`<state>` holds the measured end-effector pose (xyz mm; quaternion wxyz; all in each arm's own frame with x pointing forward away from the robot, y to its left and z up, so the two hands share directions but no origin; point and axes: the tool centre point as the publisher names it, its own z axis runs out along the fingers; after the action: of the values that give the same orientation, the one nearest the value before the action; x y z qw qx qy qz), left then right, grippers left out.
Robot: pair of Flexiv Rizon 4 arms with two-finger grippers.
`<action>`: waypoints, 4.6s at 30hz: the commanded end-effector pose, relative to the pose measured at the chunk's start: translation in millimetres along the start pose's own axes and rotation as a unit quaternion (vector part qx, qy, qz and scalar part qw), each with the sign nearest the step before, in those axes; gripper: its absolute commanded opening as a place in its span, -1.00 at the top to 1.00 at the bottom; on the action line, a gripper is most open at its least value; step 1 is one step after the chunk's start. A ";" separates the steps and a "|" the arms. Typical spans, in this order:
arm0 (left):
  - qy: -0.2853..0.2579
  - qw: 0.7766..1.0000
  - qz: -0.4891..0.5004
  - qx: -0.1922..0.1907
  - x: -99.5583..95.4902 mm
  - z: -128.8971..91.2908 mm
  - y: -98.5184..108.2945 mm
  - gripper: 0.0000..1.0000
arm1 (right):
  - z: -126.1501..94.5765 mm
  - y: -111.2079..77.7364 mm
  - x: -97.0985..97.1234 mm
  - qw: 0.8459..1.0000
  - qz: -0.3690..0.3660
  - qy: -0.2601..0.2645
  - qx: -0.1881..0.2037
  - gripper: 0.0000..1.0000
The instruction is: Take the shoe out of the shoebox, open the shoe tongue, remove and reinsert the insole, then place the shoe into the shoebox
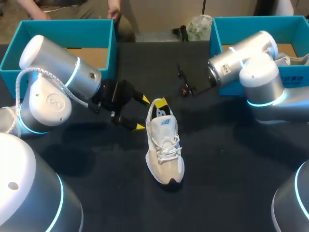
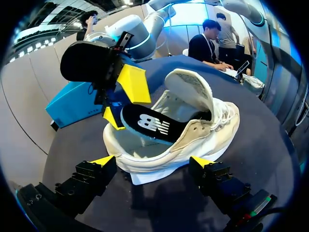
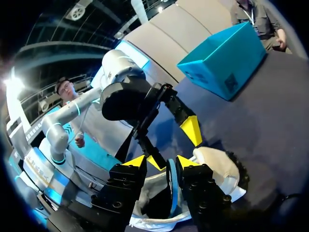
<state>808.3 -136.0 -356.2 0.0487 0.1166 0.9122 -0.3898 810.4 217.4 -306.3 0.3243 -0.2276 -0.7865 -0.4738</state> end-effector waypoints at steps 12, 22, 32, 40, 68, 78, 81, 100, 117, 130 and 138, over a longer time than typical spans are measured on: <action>0.000 1.000 0.000 -0.001 0.5 -0.8 -0.5 -1.00 | -44.7 22.1 13.3 0.998 -0.002 -0.052 0.036 0.19; 0.000 1.000 0.000 -0.001 0.5 -0.8 -0.5 -1.00 | -68.6 31.6 57.0 0.992 0.017 -0.117 0.040 0.12; 0.031 0.999 0.025 -0.012 3.3 -43.3 -6.6 -1.00 | -79.1 26.6 72.7 0.979 0.096 -0.176 0.018 1.00; 0.013 0.999 0.040 -0.032 -7.2 -81.7 -3.9 -1.00 | -74.0 26.5 75.5 0.955 0.140 -0.260 0.027 1.00; 0.040 0.994 0.086 -0.055 -40.0 -149.8 13.7 -1.00 | -48.7 17.2 65.3 0.866 0.207 -0.447 0.086 1.00; 0.054 0.994 0.085 -0.048 -39.3 -159.5 17.1 -1.00 | -37.3 21.3 60.0 0.787 0.237 -0.559 0.111 1.00; 0.058 0.994 0.083 -0.050 -37.6 -164.1 18.1 -1.00 | -30.8 18.9 55.4 0.775 0.242 -0.573 0.116 1.00; 0.050 0.994 0.079 -0.051 -39.1 -173.1 18.8 -1.00 | 3.8 -22.3 -2.1 0.762 0.278 -0.568 0.138 1.00; 0.050 0.994 0.079 -0.051 -39.1 -173.1 18.8 -1.00 | 10.3 -52.9 -21.0 0.757 0.295 -0.569 0.131 1.00; 0.050 0.994 0.079 -0.051 -39.1 -173.1 18.8 -1.00 | 20.4 -68.4 -42.4 0.760 0.296 -0.563 0.134 1.00; 0.050 0.994 0.079 -0.051 -39.1 -173.1 18.8 -1.00 | 9.6 -60.7 -32.6 0.753 0.289 -0.578 0.122 1.00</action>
<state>851.8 -5.6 -243.2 0.0396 0.2052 0.9197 -0.3325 794.6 198.4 -382.5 -0.0359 -0.6322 -0.7732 -0.0336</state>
